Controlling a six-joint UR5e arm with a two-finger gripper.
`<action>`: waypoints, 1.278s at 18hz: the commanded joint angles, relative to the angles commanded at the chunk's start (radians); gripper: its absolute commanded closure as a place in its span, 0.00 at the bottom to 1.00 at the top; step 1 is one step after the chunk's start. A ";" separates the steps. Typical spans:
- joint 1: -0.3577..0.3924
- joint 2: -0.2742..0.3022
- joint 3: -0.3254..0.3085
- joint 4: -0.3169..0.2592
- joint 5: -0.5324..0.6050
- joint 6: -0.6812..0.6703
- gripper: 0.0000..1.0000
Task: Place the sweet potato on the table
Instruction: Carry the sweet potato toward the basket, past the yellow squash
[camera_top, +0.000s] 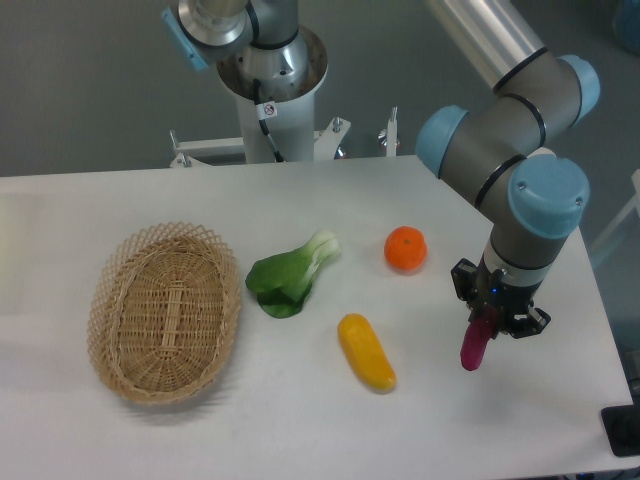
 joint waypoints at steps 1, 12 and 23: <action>0.000 0.000 0.000 0.000 0.002 0.000 0.69; -0.123 0.015 -0.018 -0.002 0.015 -0.104 0.69; -0.284 0.028 -0.155 0.096 0.008 -0.236 0.69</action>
